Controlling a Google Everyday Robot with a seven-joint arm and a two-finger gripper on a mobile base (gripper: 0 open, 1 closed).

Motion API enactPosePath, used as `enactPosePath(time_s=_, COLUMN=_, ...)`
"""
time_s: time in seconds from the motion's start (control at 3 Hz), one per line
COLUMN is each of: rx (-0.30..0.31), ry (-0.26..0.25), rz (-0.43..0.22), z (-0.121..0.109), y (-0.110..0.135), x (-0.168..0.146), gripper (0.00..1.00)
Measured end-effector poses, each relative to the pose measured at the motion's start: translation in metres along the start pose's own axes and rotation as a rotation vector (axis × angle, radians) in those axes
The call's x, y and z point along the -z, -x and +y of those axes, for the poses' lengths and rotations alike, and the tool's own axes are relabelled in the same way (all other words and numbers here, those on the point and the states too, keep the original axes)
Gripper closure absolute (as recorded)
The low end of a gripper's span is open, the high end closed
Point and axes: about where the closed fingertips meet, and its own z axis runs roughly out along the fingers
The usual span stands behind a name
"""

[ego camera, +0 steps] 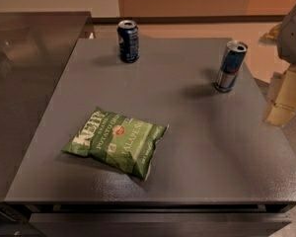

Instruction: Move redbull can near pepsi can

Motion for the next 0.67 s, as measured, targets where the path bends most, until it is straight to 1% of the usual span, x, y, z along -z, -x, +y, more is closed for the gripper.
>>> enactPosePath(time_s=0.33, rx=0.000, ry=0.000, rz=0.000, z=0.0000, y=0.0000, x=0.0000, gripper=0.00)
enactPosePath(time_s=0.67, rx=0.007, ry=0.000, rz=-0.019, z=-0.0020, y=0.0032, x=0.0021, gripper=0.00)
